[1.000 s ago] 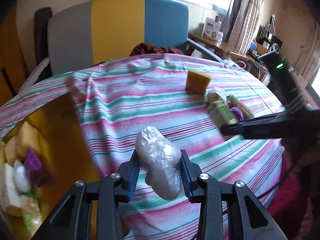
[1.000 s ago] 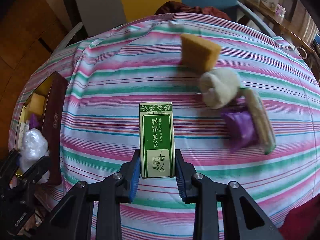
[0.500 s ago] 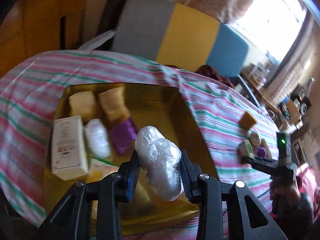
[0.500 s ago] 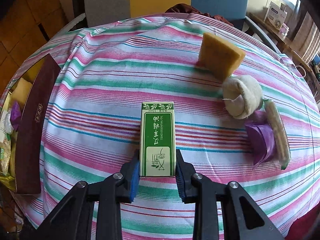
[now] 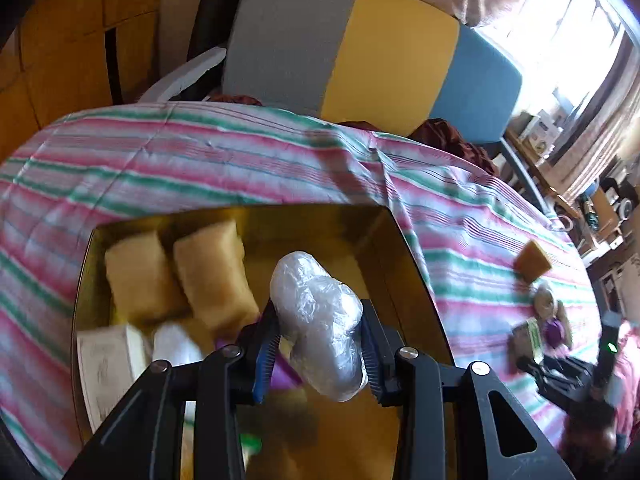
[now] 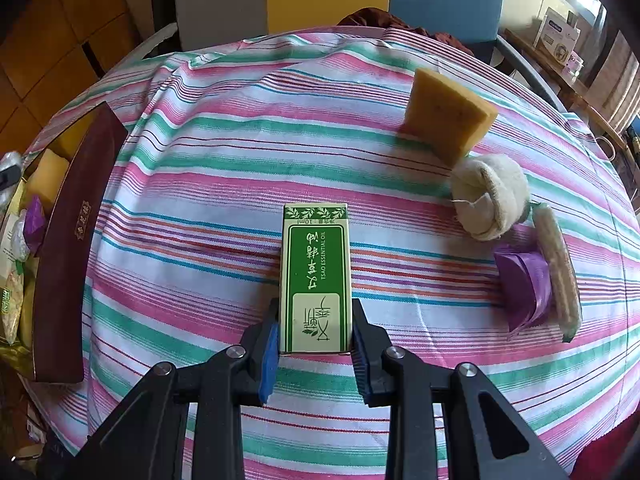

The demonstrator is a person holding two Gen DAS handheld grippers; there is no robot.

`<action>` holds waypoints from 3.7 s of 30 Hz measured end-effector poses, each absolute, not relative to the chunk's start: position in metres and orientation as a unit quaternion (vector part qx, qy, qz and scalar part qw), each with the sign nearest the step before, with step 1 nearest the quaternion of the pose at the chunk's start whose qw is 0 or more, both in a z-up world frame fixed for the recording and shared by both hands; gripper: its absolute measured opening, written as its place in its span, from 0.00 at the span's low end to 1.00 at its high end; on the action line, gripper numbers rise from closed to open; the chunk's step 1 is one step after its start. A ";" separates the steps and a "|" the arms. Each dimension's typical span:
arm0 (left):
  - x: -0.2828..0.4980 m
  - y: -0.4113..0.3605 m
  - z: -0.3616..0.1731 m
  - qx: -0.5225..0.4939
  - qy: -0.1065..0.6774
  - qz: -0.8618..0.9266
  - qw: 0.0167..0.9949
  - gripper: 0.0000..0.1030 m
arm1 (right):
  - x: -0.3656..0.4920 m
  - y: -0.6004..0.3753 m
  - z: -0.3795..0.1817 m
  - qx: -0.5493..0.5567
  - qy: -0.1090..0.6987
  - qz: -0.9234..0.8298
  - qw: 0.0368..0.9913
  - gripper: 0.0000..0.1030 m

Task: Organize objects
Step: 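Lower the plastic bundle into the gold tray and open the left tool, then carry the green box into the tray and open the right tool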

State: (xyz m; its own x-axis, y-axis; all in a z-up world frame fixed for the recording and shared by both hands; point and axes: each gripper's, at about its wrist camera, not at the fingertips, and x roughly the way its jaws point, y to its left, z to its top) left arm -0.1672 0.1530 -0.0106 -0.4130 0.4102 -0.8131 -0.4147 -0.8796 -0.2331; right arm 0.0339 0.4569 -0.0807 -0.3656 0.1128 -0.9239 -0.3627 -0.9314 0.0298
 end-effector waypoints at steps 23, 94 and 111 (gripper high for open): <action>-0.179 0.166 -0.014 -0.443 0.090 0.870 0.195 0.61 | 0.029 0.454 -0.086 -0.550 0.102 0.817 0.143 0.29; -0.046 -0.036 -0.010 -0.390 -0.049 0.916 0.082 0.74 | -0.187 0.223 -0.065 -0.569 0.034 0.819 0.070 0.30; -0.047 -0.024 -0.010 -0.392 -0.037 0.915 0.086 0.74 | -0.133 0.224 -0.020 -0.489 0.025 0.867 0.086 0.39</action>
State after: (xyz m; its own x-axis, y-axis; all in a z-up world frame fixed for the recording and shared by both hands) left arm -0.0468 -0.0242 -0.0097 -0.6782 0.1866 -0.7108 -0.1280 -0.9824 -0.1358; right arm -0.1331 0.2235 -0.0202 -0.5063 0.1239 -0.8534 -0.1729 -0.9841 -0.0403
